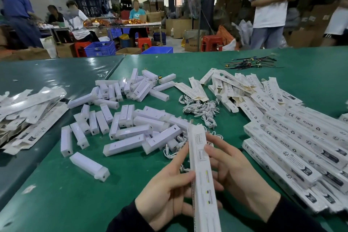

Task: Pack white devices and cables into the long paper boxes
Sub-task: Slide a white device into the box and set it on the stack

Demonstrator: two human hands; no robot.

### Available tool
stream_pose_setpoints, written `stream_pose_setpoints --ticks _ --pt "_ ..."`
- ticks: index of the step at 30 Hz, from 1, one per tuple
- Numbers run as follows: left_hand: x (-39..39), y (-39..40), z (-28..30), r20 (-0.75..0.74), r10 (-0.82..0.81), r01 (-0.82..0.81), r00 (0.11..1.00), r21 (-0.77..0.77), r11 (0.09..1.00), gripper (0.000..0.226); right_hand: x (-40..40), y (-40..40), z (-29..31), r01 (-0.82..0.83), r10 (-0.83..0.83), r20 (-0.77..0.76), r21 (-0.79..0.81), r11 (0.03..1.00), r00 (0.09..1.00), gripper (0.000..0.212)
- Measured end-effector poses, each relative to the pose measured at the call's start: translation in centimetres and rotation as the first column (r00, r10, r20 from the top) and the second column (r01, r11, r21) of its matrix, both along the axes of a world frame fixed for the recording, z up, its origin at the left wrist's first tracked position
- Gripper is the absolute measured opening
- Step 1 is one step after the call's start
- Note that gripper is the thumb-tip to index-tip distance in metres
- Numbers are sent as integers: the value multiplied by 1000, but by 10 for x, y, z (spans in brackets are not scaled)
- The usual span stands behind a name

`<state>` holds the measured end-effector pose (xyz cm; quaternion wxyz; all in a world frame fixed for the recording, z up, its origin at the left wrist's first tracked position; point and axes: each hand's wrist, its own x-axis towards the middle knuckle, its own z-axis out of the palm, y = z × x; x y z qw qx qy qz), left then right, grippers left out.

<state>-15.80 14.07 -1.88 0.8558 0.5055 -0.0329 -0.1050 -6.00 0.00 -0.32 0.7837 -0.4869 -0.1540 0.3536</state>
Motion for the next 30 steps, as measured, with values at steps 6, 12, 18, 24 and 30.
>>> stream_pose_setpoints --ticks 6,12,18,24,30 --pt "6 -17 -7 119 78 -99 990 181 978 63 -5 1 -6 148 -79 343 -181 972 936 45" --pt "-1 -9 4 42 55 -56 998 32 998 50 -3 0 0 137 -78 359 -144 980 930 38" --pt "0 -8 2 -7 101 -100 995 83 991 41 -2 -2 2 135 -63 395 -157 978 916 37" --pt "2 -9 -3 67 142 -145 988 51 988 41 -7 -1 -3 52 20 422 -160 986 906 20" --pt "1 -10 -1 107 205 -219 973 142 965 25 -6 0 -6 93 -19 423 -155 984 906 28"
